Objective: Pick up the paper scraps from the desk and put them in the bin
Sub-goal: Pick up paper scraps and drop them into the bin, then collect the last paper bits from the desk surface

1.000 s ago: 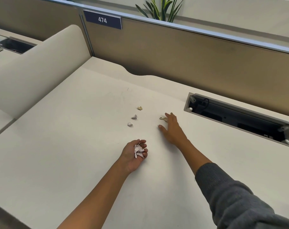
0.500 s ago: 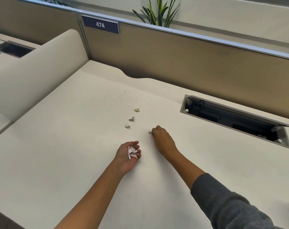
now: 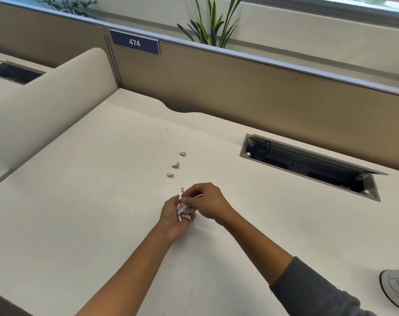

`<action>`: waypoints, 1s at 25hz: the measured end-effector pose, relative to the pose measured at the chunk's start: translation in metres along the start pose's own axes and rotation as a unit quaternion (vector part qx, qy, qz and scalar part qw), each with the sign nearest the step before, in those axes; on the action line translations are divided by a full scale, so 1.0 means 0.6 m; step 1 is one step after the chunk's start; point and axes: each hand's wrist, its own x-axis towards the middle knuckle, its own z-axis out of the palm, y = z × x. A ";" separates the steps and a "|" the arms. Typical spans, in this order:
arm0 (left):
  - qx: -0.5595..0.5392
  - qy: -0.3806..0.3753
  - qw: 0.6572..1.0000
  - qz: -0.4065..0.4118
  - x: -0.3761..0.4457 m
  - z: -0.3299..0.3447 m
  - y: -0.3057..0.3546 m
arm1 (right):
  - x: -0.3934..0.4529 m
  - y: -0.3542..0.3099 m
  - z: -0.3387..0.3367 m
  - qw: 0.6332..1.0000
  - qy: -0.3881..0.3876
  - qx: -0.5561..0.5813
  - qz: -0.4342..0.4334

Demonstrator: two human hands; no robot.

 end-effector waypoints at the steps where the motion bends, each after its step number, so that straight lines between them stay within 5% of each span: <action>1: -0.004 -0.012 1.000 0.000 -0.002 0.001 0.000 | -0.008 -0.002 0.002 1.000 0.002 0.001 0.003; 5: 0.012 -0.044 0.999 0.009 -0.017 0.016 -0.009 | -0.046 -0.001 -0.011 0.998 0.021 0.054 -0.005; 10: 0.036 -0.057 0.997 0.026 -0.032 0.052 -0.045 | -0.091 0.068 -0.029 0.951 0.197 0.235 0.041; 12: 0.073 -0.083 0.993 0.047 -0.042 0.073 -0.078 | -0.109 0.097 -0.026 0.880 0.175 0.425 0.119; 15: 0.116 -0.128 0.983 0.067 -0.066 0.106 -0.139 | -0.133 0.118 -0.033 0.709 0.129 0.681 0.132; 19: 0.099 -0.176 0.975 0.090 -0.105 0.165 -0.210 | -0.155 0.127 -0.063 0.537 0.105 0.836 0.047; 20: 0.059 -0.184 0.978 0.081 -0.119 0.182 -0.230 | -0.165 0.133 -0.074 0.521 0.104 0.847 0.024; 22: 0.030 -0.200 0.977 0.074 -0.153 0.214 -0.268 | -0.188 0.156 -0.103 0.534 0.125 0.836 0.001; 25: 0.160 -0.238 0.951 0.114 -0.179 0.232 -0.297 | -0.213 0.183 -0.134 0.618 0.146 0.773 0.007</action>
